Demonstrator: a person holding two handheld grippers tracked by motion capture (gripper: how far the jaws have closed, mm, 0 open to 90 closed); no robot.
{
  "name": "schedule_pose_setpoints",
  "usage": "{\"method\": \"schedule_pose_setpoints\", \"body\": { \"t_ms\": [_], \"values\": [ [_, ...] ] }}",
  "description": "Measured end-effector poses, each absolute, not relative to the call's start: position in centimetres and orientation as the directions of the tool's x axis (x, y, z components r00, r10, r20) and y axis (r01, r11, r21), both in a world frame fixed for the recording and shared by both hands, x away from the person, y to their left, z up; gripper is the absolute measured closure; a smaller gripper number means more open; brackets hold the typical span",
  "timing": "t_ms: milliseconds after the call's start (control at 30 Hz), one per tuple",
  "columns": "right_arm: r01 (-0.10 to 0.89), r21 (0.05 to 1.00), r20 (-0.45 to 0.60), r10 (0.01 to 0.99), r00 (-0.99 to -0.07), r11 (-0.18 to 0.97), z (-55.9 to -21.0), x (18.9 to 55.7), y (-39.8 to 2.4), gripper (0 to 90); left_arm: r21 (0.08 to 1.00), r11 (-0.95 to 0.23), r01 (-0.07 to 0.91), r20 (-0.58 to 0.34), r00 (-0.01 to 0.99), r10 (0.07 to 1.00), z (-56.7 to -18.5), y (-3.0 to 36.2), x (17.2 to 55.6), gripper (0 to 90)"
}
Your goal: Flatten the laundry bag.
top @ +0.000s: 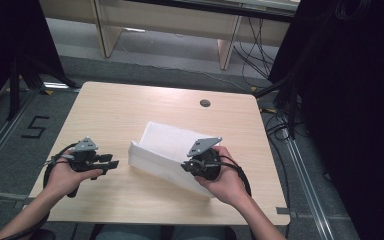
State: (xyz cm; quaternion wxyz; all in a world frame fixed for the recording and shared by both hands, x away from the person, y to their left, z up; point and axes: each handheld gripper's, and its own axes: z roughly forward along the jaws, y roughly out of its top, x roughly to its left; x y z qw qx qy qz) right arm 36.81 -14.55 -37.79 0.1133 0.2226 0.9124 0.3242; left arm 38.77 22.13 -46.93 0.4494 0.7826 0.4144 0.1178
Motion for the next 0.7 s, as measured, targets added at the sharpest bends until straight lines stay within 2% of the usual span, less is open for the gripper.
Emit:
{"method": "schedule_pose_setpoints", "body": {
  "t_ms": [100,133,167,333,700],
  "values": [
    [0.319,0.641,-0.071,0.468,-0.881,0.698,-38.0,36.7,-14.4,89.7,0.819,-0.231,0.525,-0.179,0.617,0.766,-46.5,22.4,38.9,58.3],
    [0.349,0.632,-0.05,0.485,-0.873,0.692,-38.1,36.4,-14.3,89.7,0.82,-0.234,0.522,-0.174,0.617,0.767,-46.6,22.4,38.9,58.3],
    [0.321,0.64,-0.062,0.463,-0.884,0.698,-38.3,36.5,-14.3,89.7,0.819,-0.236,0.524,-0.174,0.618,0.767,-46.7,22.3,39.0,58.2],
    [0.344,0.626,-0.023,0.457,-0.889,0.7,-38.9,35.9,-14.2,89.7,0.811,-0.24,0.533,-0.17,0.608,0.775,-47.0,22.2,39.1,57.8],
    [0.328,0.604,0.012,0.402,-0.915,0.727,-40.4,34.7,-13.7,89.7,0.808,-0.241,0.537,-0.177,0.613,0.77,-47.4,21.8,39.1,57.3]
  ]
}}
